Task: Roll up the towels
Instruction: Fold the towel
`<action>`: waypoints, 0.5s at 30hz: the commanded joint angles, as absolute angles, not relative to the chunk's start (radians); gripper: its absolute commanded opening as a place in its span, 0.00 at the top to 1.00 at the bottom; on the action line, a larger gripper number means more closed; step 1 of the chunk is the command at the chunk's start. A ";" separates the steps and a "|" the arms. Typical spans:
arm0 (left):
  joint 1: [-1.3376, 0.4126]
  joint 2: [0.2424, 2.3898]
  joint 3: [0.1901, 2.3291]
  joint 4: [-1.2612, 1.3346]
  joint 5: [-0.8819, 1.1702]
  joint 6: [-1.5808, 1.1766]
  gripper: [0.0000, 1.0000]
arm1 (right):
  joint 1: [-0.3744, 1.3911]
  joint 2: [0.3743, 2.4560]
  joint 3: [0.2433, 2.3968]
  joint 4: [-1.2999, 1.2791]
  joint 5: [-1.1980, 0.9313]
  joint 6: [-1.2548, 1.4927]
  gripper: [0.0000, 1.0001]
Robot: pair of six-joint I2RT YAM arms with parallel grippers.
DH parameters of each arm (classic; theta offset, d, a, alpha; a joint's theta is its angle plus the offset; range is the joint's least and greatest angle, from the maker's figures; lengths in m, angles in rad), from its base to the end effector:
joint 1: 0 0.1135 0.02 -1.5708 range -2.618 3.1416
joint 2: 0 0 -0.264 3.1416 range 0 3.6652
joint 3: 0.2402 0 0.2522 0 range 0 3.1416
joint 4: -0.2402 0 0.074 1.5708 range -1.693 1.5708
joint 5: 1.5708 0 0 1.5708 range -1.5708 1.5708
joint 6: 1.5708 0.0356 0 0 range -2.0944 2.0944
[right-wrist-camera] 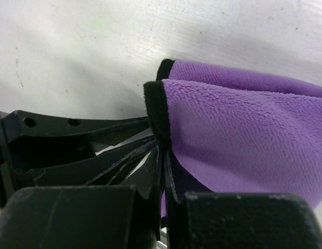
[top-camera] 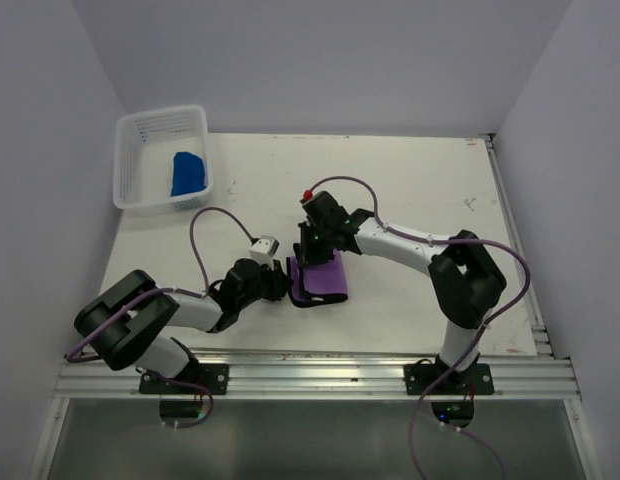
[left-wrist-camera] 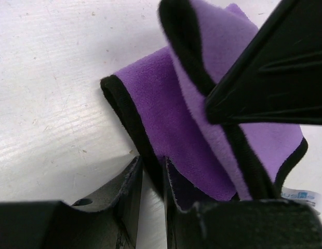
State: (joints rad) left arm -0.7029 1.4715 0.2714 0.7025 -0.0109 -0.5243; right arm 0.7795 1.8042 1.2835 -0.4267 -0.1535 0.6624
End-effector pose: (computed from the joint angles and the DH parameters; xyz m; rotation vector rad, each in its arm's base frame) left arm 0.1794 -0.1515 0.1173 0.1851 2.1456 -0.7280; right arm 0.2715 0.2760 0.2119 -0.2231 2.6710 0.7247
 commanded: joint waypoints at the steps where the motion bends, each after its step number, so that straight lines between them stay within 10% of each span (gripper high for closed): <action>1: -0.706 1.480 0.258 0.741 -0.014 -0.529 0.75 | 0.793 1.838 1.290 -0.353 -0.196 0.696 1.00; 15: -0.706 1.473 0.252 0.736 -0.018 -0.523 0.75 | 0.804 1.901 1.302 -0.339 -0.183 0.712 1.00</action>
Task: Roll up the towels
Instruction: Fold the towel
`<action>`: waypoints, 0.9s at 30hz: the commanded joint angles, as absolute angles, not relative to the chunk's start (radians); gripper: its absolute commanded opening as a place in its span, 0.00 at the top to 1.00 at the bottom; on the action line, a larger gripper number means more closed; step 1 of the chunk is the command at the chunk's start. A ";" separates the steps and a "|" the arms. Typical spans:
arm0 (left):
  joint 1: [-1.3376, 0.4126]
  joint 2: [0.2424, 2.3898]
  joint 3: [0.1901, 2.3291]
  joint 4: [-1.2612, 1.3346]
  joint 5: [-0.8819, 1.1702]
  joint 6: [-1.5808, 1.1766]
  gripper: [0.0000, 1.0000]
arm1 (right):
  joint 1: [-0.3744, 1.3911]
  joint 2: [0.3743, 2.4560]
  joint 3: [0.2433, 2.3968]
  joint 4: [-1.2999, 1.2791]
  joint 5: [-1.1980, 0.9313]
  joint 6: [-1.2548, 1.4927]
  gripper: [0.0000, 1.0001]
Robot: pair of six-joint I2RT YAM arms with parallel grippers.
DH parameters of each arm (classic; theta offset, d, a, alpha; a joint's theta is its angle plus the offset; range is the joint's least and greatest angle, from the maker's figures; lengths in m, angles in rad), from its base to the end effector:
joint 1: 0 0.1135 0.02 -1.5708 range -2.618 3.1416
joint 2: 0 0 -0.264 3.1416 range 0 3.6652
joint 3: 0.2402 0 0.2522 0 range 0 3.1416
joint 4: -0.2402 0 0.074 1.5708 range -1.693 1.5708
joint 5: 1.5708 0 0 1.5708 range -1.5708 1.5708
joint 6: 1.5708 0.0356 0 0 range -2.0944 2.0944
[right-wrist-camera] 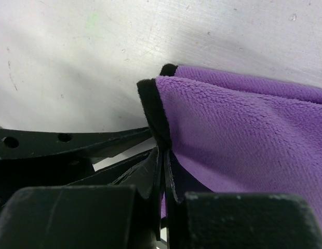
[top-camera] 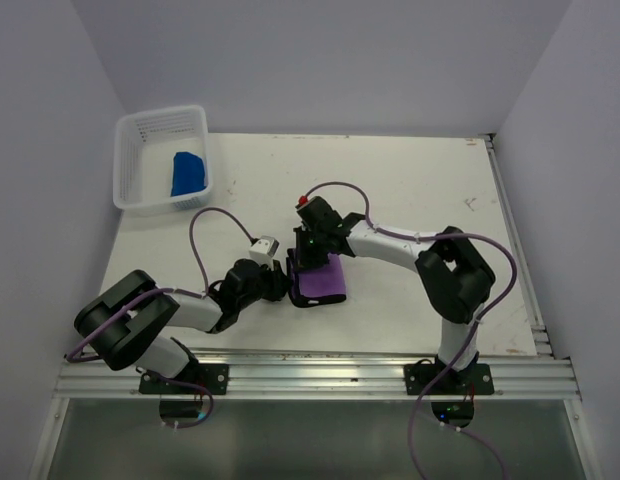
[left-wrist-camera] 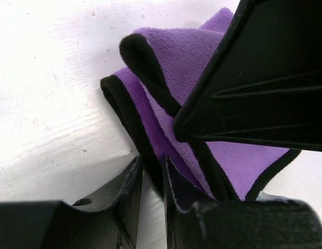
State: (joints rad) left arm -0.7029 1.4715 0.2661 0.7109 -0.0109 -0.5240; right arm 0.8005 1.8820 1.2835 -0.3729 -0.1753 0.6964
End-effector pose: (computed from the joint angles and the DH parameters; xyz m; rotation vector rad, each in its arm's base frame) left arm 0.1787 -0.1509 0.1168 0.1851 2.1425 -0.7294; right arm 0.2731 0.2904 0.1863 -0.2154 2.7138 0.7475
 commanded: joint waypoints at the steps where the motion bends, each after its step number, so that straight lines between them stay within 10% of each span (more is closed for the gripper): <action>1: -0.706 1.473 0.252 0.736 -0.018 -0.525 0.75 | 0.805 1.902 1.302 -0.336 -0.181 0.715 1.00; 13: -0.706 1.459 0.249 0.726 -0.025 -0.518 0.75 | 0.804 1.888 1.351 -0.379 -0.160 0.715 0.71; 24: -0.706 1.417 0.249 0.687 -0.037 -0.511 0.75 | 0.790 1.803 1.391 -0.466 -0.065 0.680 0.72; 27: -0.704 1.398 0.250 0.661 -0.044 -0.506 0.75 | 0.776 1.763 1.376 -0.489 -0.028 0.667 0.85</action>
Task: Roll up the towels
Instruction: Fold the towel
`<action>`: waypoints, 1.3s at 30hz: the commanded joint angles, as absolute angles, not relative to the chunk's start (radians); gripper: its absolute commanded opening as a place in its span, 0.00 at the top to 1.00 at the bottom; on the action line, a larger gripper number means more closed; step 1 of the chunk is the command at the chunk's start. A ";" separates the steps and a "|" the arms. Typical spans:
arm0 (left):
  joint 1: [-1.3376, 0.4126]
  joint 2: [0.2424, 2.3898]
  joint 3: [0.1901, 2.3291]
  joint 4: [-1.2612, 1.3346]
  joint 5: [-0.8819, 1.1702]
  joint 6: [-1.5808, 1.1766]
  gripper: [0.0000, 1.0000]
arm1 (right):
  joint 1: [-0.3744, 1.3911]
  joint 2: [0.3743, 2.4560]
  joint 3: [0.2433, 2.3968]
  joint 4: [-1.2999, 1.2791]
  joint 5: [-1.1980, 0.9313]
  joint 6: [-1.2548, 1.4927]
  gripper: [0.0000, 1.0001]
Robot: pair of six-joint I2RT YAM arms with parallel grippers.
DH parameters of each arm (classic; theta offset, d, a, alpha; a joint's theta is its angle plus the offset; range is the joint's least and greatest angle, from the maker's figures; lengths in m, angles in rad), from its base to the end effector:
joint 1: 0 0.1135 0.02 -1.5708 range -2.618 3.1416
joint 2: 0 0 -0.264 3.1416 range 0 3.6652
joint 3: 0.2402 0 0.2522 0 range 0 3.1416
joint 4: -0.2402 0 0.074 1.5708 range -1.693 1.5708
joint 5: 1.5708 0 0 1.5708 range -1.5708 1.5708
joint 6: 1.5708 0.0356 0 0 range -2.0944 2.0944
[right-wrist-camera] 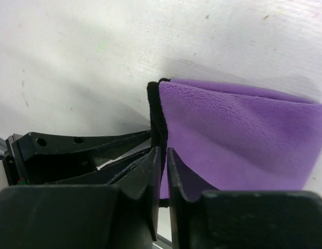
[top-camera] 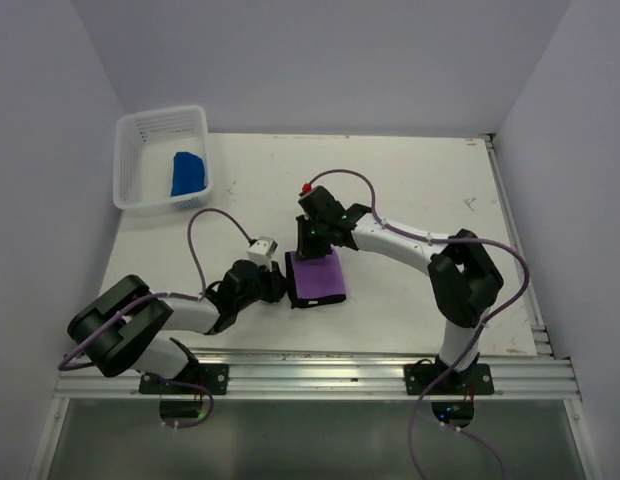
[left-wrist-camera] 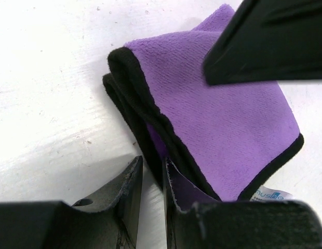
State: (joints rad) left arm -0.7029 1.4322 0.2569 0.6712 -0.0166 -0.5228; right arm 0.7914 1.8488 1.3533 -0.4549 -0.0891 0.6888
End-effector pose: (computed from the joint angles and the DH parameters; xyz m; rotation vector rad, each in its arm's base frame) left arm 0.1753 -0.1477 0.1191 0.1836 2.1505 -0.7183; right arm 0.2790 0.2868 0.2146 -0.1746 2.6587 0.6636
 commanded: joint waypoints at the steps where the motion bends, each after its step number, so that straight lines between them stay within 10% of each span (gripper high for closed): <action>1: -0.704 1.379 0.252 0.652 -0.048 -0.505 0.75 | 0.772 1.750 1.365 -0.503 -0.015 0.661 0.89; 20: -0.703 1.008 0.333 0.331 -0.178 -0.442 0.62 | 0.746 1.697 1.172 -0.439 0.020 0.653 1.00; 39: -0.738 1.264 0.416 0.503 -0.025 -0.489 0.65 | 0.747 1.796 1.103 -0.339 -0.017 0.678 1.00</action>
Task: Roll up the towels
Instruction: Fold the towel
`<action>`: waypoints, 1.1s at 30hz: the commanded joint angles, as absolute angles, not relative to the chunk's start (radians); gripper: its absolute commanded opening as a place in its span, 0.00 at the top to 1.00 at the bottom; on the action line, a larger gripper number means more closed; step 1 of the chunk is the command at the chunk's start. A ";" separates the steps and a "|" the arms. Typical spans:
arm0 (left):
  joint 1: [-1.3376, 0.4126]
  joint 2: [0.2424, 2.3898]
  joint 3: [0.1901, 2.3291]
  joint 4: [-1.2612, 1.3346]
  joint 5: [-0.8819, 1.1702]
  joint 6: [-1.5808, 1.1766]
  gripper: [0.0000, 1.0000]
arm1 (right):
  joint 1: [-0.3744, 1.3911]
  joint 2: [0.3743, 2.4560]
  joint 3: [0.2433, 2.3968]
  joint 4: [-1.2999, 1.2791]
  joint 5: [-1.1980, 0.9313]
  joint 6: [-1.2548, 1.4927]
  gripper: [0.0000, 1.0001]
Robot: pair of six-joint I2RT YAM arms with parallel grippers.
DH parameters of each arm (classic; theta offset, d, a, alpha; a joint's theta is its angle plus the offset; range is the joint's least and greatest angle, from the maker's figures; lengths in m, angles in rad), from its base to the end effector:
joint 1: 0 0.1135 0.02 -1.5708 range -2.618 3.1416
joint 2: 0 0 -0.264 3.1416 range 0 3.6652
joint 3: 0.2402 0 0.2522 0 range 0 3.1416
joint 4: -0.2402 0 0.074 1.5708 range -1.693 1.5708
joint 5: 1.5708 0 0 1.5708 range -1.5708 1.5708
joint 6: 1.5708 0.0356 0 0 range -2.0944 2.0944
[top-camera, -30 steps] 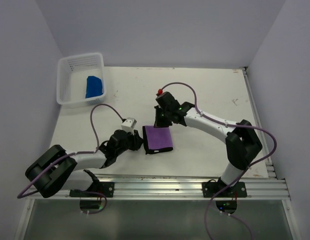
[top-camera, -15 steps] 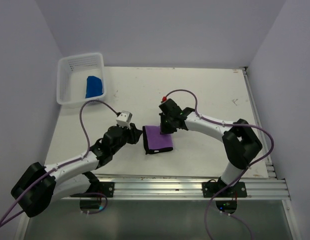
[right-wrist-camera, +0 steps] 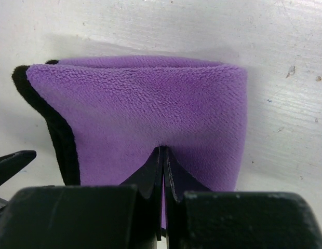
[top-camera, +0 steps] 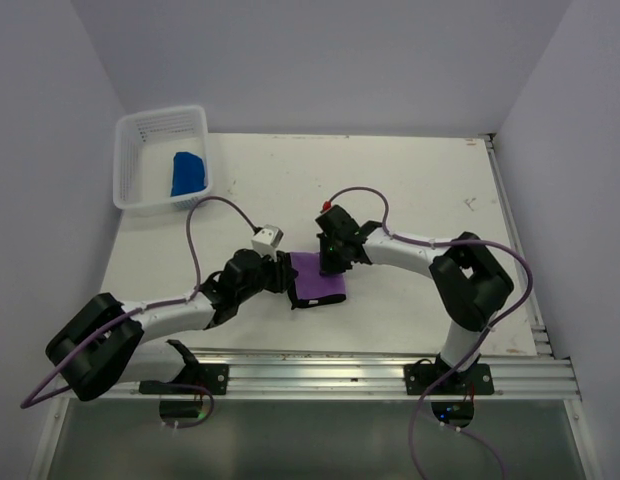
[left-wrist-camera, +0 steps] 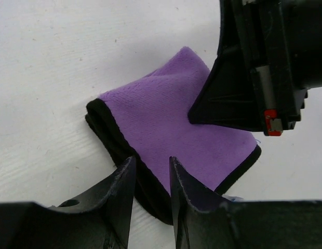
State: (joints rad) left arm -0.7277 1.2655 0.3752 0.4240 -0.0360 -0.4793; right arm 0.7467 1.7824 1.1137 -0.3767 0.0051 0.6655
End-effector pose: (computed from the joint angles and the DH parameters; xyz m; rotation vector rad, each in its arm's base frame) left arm 0.1795 -0.1582 0.1634 0.2386 2.1003 -0.7078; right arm 0.2642 0.2443 0.1720 -0.1077 2.6985 0.4660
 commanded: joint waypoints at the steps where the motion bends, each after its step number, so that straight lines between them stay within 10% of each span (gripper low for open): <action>1: -0.741 1.264 0.416 0.512 -0.018 -0.488 0.65 | 0.747 1.799 1.101 -0.336 -0.017 0.680 1.00; 15: -0.756 1.436 0.336 0.611 -0.035 -0.529 0.77 | 0.747 1.775 1.121 -0.356 -0.018 0.680 0.98; 20: -0.756 1.477 0.322 0.612 -0.058 -0.538 1.00 | 0.747 1.746 1.167 -0.399 -0.014 0.663 0.85; 33: -0.756 1.485 0.250 0.663 -0.052 -0.565 1.00 | 0.651 1.710 1.239 -0.428 -0.015 0.624 0.91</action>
